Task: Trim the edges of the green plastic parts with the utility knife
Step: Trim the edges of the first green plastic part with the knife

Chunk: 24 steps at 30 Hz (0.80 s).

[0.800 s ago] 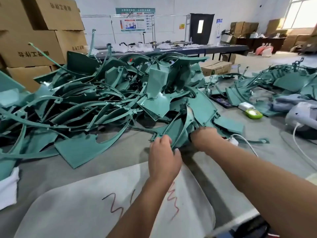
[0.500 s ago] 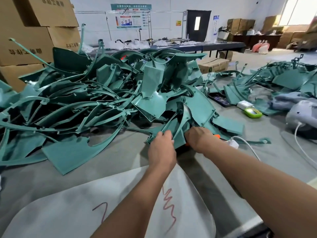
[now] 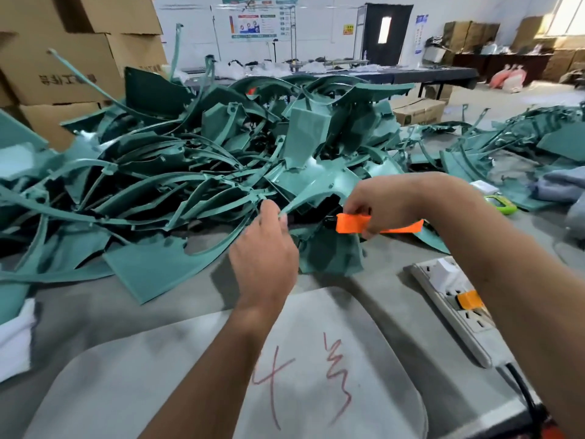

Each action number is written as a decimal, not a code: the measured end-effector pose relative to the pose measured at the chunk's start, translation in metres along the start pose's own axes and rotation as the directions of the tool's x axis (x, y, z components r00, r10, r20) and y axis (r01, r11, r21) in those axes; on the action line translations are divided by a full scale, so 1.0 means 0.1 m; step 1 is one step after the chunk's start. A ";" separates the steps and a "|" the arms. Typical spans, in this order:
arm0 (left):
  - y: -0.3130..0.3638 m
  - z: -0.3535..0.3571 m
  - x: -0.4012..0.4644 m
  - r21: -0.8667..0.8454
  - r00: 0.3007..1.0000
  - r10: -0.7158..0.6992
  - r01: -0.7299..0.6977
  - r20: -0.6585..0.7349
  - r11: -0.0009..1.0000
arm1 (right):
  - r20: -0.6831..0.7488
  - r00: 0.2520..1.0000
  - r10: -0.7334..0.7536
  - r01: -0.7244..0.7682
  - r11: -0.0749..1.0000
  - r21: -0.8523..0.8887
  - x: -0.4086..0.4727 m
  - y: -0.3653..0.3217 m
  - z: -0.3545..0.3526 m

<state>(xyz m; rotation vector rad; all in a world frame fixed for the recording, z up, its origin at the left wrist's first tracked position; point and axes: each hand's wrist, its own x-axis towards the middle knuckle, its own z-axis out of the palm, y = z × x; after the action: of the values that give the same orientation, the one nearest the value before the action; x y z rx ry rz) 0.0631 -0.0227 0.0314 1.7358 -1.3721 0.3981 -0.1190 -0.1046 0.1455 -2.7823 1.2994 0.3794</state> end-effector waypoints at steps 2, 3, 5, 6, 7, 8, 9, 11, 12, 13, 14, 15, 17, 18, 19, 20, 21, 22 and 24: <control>-0.18 -0.16 -0.09 -0.024 0.996 -0.030 0.028 -0.082 0.999 | -0.068 0.996 -0.063 0.072 0.988 0.138 0.00 -0.14 0.05; -0.30 -0.23 -0.14 -0.019 0.993 -0.067 0.066 -0.097 0.998 | -0.097 0.991 -0.096 0.118 0.959 0.257 0.00 -0.25 0.11; -0.53 -0.38 -0.26 0.001 0.988 -0.120 0.121 -0.093 0.993 | -0.171 0.974 -0.146 0.210 0.866 0.454 0.01 -0.48 0.26; -0.66 -0.47 -0.34 0.007 0.988 -0.124 0.125 -0.092 0.992 | -0.205 0.964 -0.169 0.252 0.826 0.504 0.03 -0.60 0.35; -0.78 -0.57 -0.43 0.007 0.988 -0.121 0.122 -0.094 0.992 | -0.240 0.952 -0.191 0.294 0.791 0.536 0.07 -0.73 0.47; -0.91 -0.67 -0.52 0.010 0.989 -0.122 0.123 -0.086 0.992 | -0.277 0.938 -0.209 0.335 0.755 0.563 0.11 -0.86 0.59; -1.05 -0.77 -0.61 0.024 0.987 -0.149 0.151 -0.064 0.988 | -0.321 0.920 -0.222 0.377 0.724 0.578 0.15 -1.00 0.72; -1.35 -0.93 -0.74 0.115 0.963 -0.271 0.267 0.015 0.957 | -0.464 0.857 -0.223 0.476 0.686 0.550 0.23 -1.24 0.97; -1.49 -1.00 -0.79 0.182 0.938 -0.343 0.328 0.055 0.927 | -0.554 0.811 -0.190 0.519 0.671 0.529 0.27 -1.35 1.08; -1.60 -1.07 -0.83 0.238 0.912 -0.402 0.373 0.084 0.897 | -0.624 0.771 -0.129 0.535 0.662 0.525 0.33 -1.45 1.18; -1.67 -1.14 -0.86 0.282 0.894 -0.434 0.391 0.108 0.876 | -0.673 0.738 -0.048 0.536 0.646 0.543 0.38 -1.53 1.27; -1.69 -1.18 -0.88 0.325 0.885 -0.448 0.390 0.125 0.861 | -0.692 0.720 0.052 0.519 0.621 0.587 0.42 -1.59 1.35; -1.67 -1.21 -0.88 0.397 0.881 -0.458 0.381 0.117 0.835 | -0.657 0.723 0.214 0.495 0.504 0.708 0.48 -1.70 1.49; -1.63 -1.19 -0.85 0.396 0.894 -0.440 0.374 0.087 0.839 | -0.616 0.744 0.261 0.492 0.411 0.768 0.49 -1.73 1.57; -1.58 -1.16 -0.80 0.370 0.917 -0.395 0.347 0.060 0.862 | -0.569 0.768 0.294 0.476 0.333 0.814 0.48 -1.75 1.62; -1.53 -1.10 -0.74 0.338 0.943 -0.325 0.286 0.064 0.897 | -0.529 0.787 0.317 0.460 0.270 0.846 0.48 -1.74 1.66; -1.47 -1.03 -0.68 0.320 0.961 -0.253 0.206 0.111 0.925 | -0.500 0.800 0.333 0.441 0.240 0.865 0.48 -1.72 1.69; -1.43 -0.95 -0.62 0.317 0.964 -0.189 0.123 0.188 0.940 | -0.490 0.803 0.341 0.431 0.236 0.871 0.49 -1.69 1.70; -1.33 -0.78 -0.52 0.320 0.941 -0.106 -0.003 0.322 0.947 | -0.482 0.799 0.359 0.435 0.208 0.876 0.51 -1.65 1.68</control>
<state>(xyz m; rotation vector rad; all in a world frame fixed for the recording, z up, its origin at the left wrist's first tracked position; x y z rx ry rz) 0.1856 0.0732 -0.0170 2.1796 -1.5620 0.3138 0.0048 -0.0119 -0.0395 -1.6630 0.8855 -1.1400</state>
